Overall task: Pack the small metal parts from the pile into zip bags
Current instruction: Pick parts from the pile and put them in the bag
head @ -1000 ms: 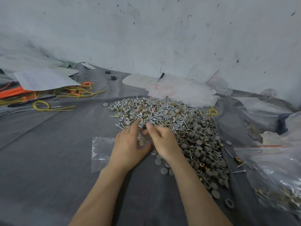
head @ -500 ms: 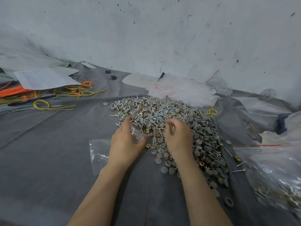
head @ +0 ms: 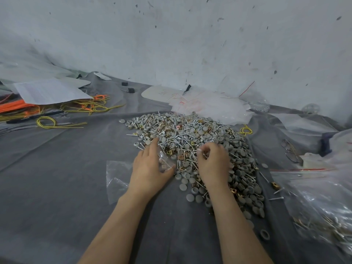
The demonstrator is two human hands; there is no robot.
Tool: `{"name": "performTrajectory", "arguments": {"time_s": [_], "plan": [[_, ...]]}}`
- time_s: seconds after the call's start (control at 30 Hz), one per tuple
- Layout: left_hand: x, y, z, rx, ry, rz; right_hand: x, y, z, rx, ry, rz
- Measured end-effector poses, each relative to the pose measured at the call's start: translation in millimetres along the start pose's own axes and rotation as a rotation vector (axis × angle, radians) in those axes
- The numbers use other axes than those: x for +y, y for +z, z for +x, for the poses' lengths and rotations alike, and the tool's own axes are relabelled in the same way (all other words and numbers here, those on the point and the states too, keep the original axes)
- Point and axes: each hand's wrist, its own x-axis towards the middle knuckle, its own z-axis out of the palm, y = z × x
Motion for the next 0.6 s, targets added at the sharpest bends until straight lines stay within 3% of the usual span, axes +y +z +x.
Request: {"name": "performTrajectory", "arguments": {"time_s": [0.1,0.23,0.3,0.37,0.47,0.53,0.6], "plan": [[2.0,-0.2,0.3,0.0,0.01,-0.009,-10.7,-0.9,-1.0,-0.012,0.009,0.377],[3.6,-0.1,-0.2,-0.009,0.021,-0.029,-29.8,8.1,-11.4,-0.36,-0.085,0.52],[3.3,-0.4,-0.8,-0.002,0.025,-0.042,-32.9,8.2,-12.5,-0.454,-0.128,0.539],[2.5,-1.2,-0.6,0.013,0.022,-0.037,-28.2,4.8,-8.8,-0.316,-0.133,0.413],[2.5,-1.6,-0.4,0.01,0.013,-0.018,-12.0,-5.4,-1.1,-0.059,-0.035,0.02],[2.5,-1.1,-0.3,0.004,0.015,-0.012,-3.0,-9.8,1.3,-0.131,0.057,-0.244],[2.4,-1.2,-0.1,0.002,0.013,-0.008,0.1,-9.1,1.4,-0.221,0.12,-0.337]]}}
